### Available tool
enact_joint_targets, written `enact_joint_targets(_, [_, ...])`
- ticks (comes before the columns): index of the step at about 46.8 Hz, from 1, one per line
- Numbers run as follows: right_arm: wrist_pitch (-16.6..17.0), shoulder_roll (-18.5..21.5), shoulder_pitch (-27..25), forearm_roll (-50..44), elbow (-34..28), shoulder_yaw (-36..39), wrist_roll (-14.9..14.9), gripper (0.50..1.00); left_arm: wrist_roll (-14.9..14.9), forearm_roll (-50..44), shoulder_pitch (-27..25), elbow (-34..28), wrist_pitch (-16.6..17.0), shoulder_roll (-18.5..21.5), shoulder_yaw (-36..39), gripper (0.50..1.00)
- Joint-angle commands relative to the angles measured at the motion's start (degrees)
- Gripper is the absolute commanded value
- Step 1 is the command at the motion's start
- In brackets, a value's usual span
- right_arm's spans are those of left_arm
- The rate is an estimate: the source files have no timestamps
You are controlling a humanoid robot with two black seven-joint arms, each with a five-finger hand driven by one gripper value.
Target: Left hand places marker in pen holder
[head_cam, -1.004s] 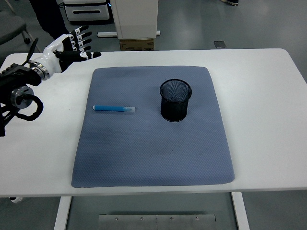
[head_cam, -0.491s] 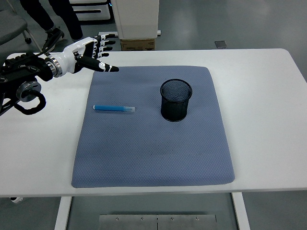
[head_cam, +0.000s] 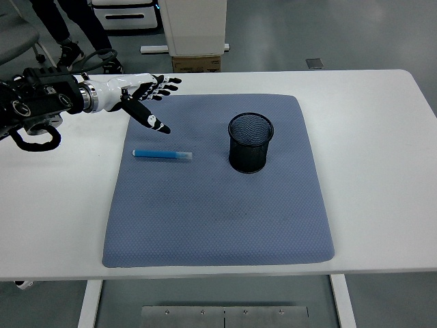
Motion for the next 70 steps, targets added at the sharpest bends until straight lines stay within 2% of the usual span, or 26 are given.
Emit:
enact_joint_targets(1, [0.01,0.00,0.00,0.00,-0.01,0.00,-0.05,1.000,0.09,1.07,-0.31,-0.68,0.04,-0.14,0.05,1.000])
enact_joint_targets(15, [0.01,0.00,0.00,0.00,-0.01,0.00,-0.05,1.000,-0.09,-0.95,-0.75,-4.11,-0.23,-1.63,0.67,1.000])
enact_joint_targets(24, [0.01,0.00,0.00,0.00,-0.01,0.00,-0.05,1.000,0.00,0.54,-3.99,-4.37,-0.23,-4.09,8.57,1.000])
enact_joint_targets(34, [0.01,0.00,0.00,0.00,-0.01,0.00,-0.05,1.000,0.00,11.00,-6.02,-4.46,-0.23,-4.35,9.55,1.000])
enact_joint_targets(42, [0.01,0.00,0.00,0.00,-0.01,0.00,0.04,1.000,0.00,18.38,-5.76,-4.37,-0.31,-5.06,9.72,1.000])
enact_joint_targets(56, [0.01,0.00,0.00,0.00,-0.01,0.00,-0.05,1.000,0.09,21.55,-7.16,-4.20,-0.40,-5.06,9.63,1.000])
enact_joint_targets(64, [0.01,0.00,0.00,0.00,-0.01,0.00,-0.05,1.000,0.96,23.74,-8.83,-4.11,-1.89,-5.58,9.72,1.000])
enact_joint_targets(70, [0.01,0.00,0.00,0.00,-0.01,0.00,-0.05,1.000,4.82,26.12,-9.36,-3.58,-3.30,-5.76,9.72,1.000])
